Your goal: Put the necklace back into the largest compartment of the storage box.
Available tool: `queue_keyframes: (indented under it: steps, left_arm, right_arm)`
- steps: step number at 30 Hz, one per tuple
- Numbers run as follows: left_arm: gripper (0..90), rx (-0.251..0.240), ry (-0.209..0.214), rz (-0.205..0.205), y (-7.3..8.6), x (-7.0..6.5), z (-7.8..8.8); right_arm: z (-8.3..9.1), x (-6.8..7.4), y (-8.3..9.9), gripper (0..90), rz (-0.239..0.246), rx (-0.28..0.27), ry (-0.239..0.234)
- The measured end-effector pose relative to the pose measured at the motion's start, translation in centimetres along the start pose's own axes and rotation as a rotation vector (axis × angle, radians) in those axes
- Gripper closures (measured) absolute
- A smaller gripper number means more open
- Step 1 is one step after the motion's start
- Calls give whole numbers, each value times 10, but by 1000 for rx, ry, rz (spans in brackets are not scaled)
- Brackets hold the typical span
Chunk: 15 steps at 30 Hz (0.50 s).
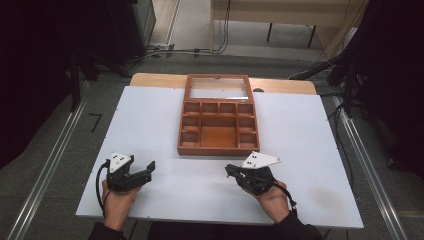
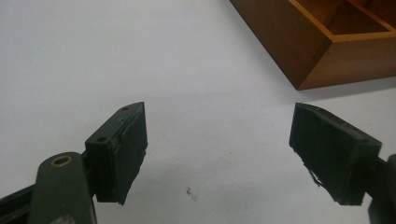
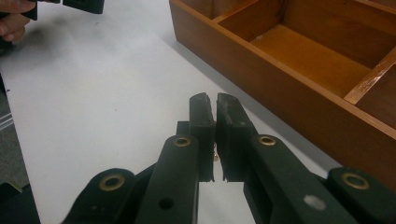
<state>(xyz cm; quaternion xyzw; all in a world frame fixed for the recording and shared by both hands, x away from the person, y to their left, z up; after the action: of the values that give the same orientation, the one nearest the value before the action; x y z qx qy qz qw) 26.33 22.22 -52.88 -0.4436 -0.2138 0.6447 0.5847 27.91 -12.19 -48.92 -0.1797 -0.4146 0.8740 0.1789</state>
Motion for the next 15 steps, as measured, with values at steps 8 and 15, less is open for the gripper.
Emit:
queue_keyframes:
  steps: [8,15]
  left_arm:
    - [198,1,1,0,0,0,0]
    - [198,1,0,2,0,0,0]
  right_arm:
    - [-2,-3,-7,832,11,-11,4]
    - [-5,-7,-12,832,11,-16,8]
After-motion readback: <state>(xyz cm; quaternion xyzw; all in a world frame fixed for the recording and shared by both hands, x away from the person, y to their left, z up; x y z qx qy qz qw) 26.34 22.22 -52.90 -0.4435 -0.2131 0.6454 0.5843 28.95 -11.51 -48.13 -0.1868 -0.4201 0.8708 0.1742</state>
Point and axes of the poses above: each handheld gripper's, and its own axes: z roughly backward along the jaws, y roughly out of its underside, x roughly to its left, the point moved 4 cm from there along -z, roughly forward along the jaws, and after that the axes turned 14 degrees about z, right-handed, at the moved point
